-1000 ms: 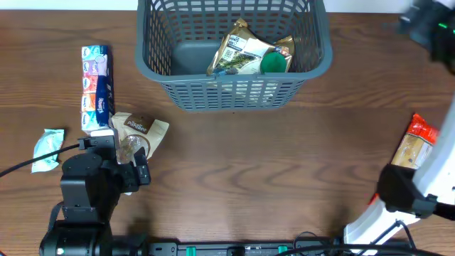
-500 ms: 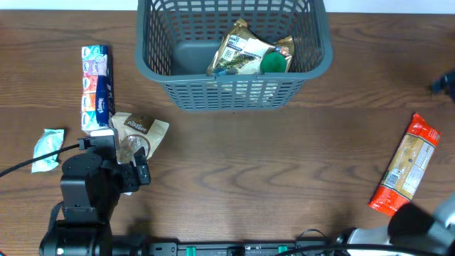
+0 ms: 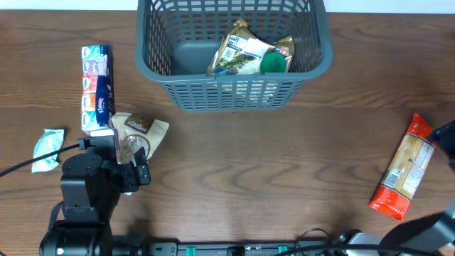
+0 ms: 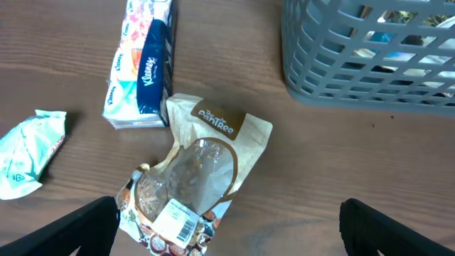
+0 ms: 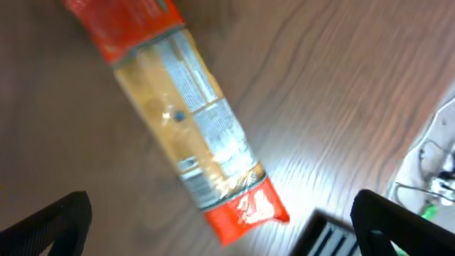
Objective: Pack container
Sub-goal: 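Move the right gripper to the red-and-tan pasta packet and grasp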
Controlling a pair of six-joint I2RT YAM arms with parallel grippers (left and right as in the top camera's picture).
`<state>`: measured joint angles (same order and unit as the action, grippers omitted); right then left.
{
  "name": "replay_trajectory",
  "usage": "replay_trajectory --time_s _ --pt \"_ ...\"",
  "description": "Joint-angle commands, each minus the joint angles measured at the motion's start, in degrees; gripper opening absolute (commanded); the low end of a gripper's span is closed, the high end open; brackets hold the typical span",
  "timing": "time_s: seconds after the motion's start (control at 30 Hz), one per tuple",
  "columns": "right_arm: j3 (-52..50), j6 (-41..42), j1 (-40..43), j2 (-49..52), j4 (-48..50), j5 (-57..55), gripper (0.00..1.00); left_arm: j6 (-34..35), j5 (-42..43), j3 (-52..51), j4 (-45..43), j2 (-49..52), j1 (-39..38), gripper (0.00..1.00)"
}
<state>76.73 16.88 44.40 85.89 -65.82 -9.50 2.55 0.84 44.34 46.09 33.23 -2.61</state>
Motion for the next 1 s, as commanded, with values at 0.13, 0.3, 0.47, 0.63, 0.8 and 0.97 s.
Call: replay_trajectory --time_s 0.13,0.3,0.47,0.63,0.8,0.97 --pt "-9.42 -5.4 2.16 4.63 9.49 2.25 0.99 -0.98 -0.9 1.01 -0.04 0.0 0.35 0.98" --pt "-14.08 -6.51 2.12 9.25 17.38 5.22 0.99 -0.98 -0.9 1.01 -0.07 0.0 0.35 0.98" --pt "-16.61 -6.93 2.01 14.58 22.77 9.81 0.99 -0.98 -0.9 1.01 -0.04 0.0 0.35 0.98" --pt "-16.87 -6.97 2.01 19.82 25.94 10.45 0.99 -0.98 -0.9 1.01 -0.04 0.0 0.35 0.98" --pt "-16.87 -7.13 2.01 23.5 28.22 11.39 0.98 -0.98 -0.9 1.01 -0.07 0.0 0.35 0.98" --pt "-16.85 -7.1 2.01 24.26 29.29 14.78 0.65 -0.98 -0.9 1.01 -0.07 0.0 0.35 0.98"
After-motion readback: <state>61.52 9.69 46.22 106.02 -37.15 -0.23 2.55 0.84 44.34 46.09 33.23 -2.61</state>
